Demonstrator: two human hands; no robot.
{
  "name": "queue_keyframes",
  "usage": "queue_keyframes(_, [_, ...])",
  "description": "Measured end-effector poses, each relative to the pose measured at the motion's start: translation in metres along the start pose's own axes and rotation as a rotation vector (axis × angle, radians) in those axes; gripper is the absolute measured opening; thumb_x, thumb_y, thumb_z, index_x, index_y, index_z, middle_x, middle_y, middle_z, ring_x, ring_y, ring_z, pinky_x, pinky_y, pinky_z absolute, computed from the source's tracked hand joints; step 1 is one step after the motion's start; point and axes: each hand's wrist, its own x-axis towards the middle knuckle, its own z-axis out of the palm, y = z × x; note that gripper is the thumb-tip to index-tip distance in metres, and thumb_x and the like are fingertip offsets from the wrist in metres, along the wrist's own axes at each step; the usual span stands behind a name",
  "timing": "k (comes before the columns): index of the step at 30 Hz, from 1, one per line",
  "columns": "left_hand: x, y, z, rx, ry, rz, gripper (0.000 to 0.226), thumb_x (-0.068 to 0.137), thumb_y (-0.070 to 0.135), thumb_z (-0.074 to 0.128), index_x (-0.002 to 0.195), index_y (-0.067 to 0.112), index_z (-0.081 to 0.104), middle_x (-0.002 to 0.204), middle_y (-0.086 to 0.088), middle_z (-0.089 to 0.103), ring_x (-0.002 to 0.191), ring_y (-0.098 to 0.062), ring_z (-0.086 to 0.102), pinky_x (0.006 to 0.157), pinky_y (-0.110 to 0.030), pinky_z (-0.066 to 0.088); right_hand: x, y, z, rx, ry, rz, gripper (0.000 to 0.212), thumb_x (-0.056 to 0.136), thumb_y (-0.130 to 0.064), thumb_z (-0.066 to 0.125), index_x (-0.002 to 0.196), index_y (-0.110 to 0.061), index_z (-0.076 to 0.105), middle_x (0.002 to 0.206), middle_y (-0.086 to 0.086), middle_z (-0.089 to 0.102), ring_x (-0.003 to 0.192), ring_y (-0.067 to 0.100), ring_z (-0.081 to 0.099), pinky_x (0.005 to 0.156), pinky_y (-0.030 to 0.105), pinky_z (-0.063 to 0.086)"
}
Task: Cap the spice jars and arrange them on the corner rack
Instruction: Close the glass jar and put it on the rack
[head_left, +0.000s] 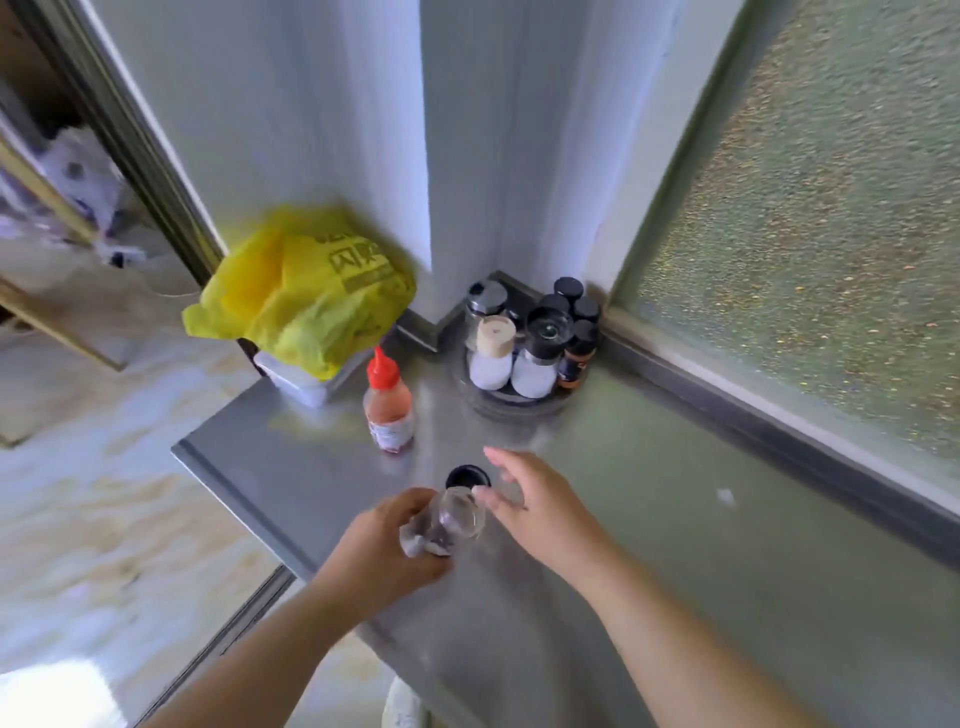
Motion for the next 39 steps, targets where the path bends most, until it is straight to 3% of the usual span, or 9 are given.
queue_keyframes(6, [0.014,-0.047,-0.048,-0.039,0.031,-0.058,0.053,0.051,0.032,0.068,0.102,0.037,0.056,0.092,0.011,0.067,0.085,-0.011,0.063,0.077,-0.023,0.049,0.056,-0.005,0.028,-0.196,0.066,-0.023,0.04,0.095,-0.024,0.043,0.135,-0.017,0.044,0.138,0.002,0.046,0.128,0.02,0.041,0.107,0.026,0.029])
queue_keyframes(10, [0.027,-0.047,-0.056,-0.047,0.001,-0.008,0.05,0.051,0.03,0.067,0.098,0.038,0.053,0.09,0.013,0.066,0.081,-0.009,0.061,0.07,-0.012,0.044,0.057,0.012,0.042,-0.487,-0.222,0.053,0.073,0.079,-0.042,0.062,0.142,-0.025,0.029,0.142,-0.004,0.032,0.13,0.021,0.029,0.109,0.03,0.03])
queue_keyframes(12, [0.033,-0.045,-0.057,-0.044,-0.006,0.018,0.049,0.051,0.029,0.067,0.095,0.042,0.051,0.09,0.014,0.066,0.081,-0.009,0.061,0.071,-0.016,0.046,0.056,0.015,0.049,-0.524,-0.234,0.064,0.075,0.077,-0.04,0.065,0.141,-0.023,0.03,0.14,-0.002,0.034,0.129,0.022,0.031,0.108,0.03,0.032])
queue_keyframes(17, [0.04,-0.041,-0.057,-0.02,-0.024,0.055,0.054,0.054,0.025,0.074,0.096,0.047,0.049,0.097,0.019,0.06,0.085,0.0,0.057,0.069,-0.004,0.039,0.05,0.006,0.032,-0.286,-0.109,0.082,0.065,0.074,-0.026,0.066,0.134,-0.028,0.042,0.127,-0.008,0.039,0.119,0.012,0.047,0.1,0.022,0.039])
queue_keyframes(22, [0.044,-0.02,-0.054,-0.013,-0.011,0.14,0.059,0.051,0.029,0.074,0.108,0.028,0.058,0.1,0.026,0.05,0.084,0.014,0.052,0.072,0.004,0.034,0.035,-0.025,-0.016,-0.279,-0.107,-0.084,0.08,0.074,-0.022,0.067,0.142,-0.024,0.026,0.127,-0.01,0.041,0.115,0.002,0.042,0.093,0.003,0.024])
queue_keyframes(27, [0.041,0.009,-0.045,-0.082,-0.041,0.227,0.056,0.057,0.004,0.08,0.108,0.015,0.059,0.099,0.007,0.054,0.085,0.018,0.053,0.069,0.001,0.038,0.016,-0.044,-0.046,-0.265,-0.109,-0.153,0.058,0.073,-0.028,0.07,0.123,-0.029,0.04,0.114,-0.019,0.043,0.101,-0.008,0.041,0.088,0.0,0.029])
queue_keyframes(29, [0.039,0.018,-0.043,-0.084,-0.046,0.258,0.057,0.057,0.008,0.08,0.109,0.015,0.059,0.098,0.003,0.054,0.086,0.016,0.053,0.069,0.001,0.039,0.012,-0.046,-0.055,-0.252,-0.122,-0.149,0.054,0.071,-0.032,0.07,0.118,-0.034,0.044,0.115,-0.022,0.045,0.105,-0.006,0.044,0.093,0.006,0.035])
queue_keyframes(32, [0.039,0.027,-0.039,-0.031,-0.016,0.31,0.062,0.052,0.037,0.072,0.111,0.024,0.059,0.096,0.009,0.054,0.092,0.008,0.051,0.074,-0.002,0.039,0.006,-0.049,-0.065,-0.21,-0.145,-0.126,0.054,0.068,-0.031,0.071,0.117,-0.036,0.048,0.114,-0.02,0.048,0.101,0.0,0.055,0.092,0.019,0.048])
queue_keyframes(39, [0.033,0.049,-0.034,0.051,0.033,0.412,0.062,0.051,0.047,0.066,0.112,0.037,0.057,0.094,0.009,0.054,0.083,-0.002,0.054,0.073,-0.023,0.051,-0.013,-0.066,-0.087,-0.235,-0.102,-0.036,0.047,0.067,-0.033,0.074,0.11,-0.031,0.057,0.09,-0.02,0.058,0.084,0.0,0.06,0.077,0.014,0.051])
